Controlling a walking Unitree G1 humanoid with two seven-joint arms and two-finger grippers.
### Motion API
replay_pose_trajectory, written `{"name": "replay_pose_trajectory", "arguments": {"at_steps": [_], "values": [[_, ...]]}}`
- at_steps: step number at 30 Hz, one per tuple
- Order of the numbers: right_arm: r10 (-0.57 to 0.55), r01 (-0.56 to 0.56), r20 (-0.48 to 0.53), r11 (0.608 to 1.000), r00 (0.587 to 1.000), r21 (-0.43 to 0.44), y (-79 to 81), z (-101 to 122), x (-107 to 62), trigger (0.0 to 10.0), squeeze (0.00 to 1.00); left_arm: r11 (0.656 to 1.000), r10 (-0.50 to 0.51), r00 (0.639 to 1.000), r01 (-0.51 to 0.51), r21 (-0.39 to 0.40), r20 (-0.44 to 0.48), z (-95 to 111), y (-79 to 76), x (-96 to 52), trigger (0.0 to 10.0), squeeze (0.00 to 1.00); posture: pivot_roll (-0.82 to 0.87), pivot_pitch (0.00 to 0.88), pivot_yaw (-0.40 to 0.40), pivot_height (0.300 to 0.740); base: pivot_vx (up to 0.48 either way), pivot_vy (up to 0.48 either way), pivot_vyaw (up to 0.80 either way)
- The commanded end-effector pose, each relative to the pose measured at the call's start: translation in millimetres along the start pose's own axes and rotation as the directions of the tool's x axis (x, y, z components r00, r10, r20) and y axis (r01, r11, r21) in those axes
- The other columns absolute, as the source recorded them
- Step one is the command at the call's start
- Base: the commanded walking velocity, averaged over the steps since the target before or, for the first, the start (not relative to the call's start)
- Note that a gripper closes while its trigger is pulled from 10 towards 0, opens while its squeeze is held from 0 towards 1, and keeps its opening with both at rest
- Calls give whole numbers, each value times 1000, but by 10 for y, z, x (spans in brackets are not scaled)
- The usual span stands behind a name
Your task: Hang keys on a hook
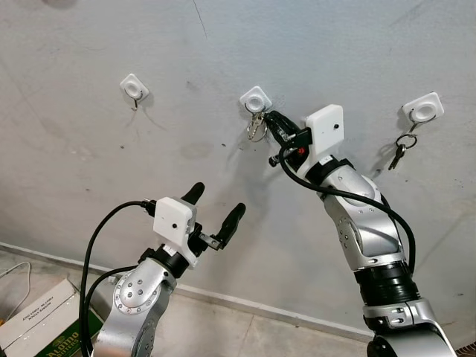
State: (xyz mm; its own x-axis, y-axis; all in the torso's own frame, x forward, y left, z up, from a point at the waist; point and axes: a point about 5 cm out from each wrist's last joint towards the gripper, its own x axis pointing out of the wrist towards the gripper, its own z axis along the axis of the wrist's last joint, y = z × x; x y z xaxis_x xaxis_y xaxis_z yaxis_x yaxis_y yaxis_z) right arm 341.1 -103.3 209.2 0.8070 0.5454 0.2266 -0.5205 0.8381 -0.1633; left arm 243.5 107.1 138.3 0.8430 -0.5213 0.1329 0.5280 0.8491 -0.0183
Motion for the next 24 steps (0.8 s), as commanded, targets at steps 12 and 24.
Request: {"name": "replay_pose_trajectory", "arguments": {"at_steps": [12,24], "values": [[2,-2,-8,1000,1000,-20,15,-24,-38,10000,0,1000,12,1000,-12,13,7,49,35,2,10000,0,24,0,69,740,0,0,0],[29,-33,-50,997,998,-67,154,-167,-77,10000,0,1000,11,1000,-11,17,17,81,34,23,10000,0,27,0,70,740,0,0,0]]}}
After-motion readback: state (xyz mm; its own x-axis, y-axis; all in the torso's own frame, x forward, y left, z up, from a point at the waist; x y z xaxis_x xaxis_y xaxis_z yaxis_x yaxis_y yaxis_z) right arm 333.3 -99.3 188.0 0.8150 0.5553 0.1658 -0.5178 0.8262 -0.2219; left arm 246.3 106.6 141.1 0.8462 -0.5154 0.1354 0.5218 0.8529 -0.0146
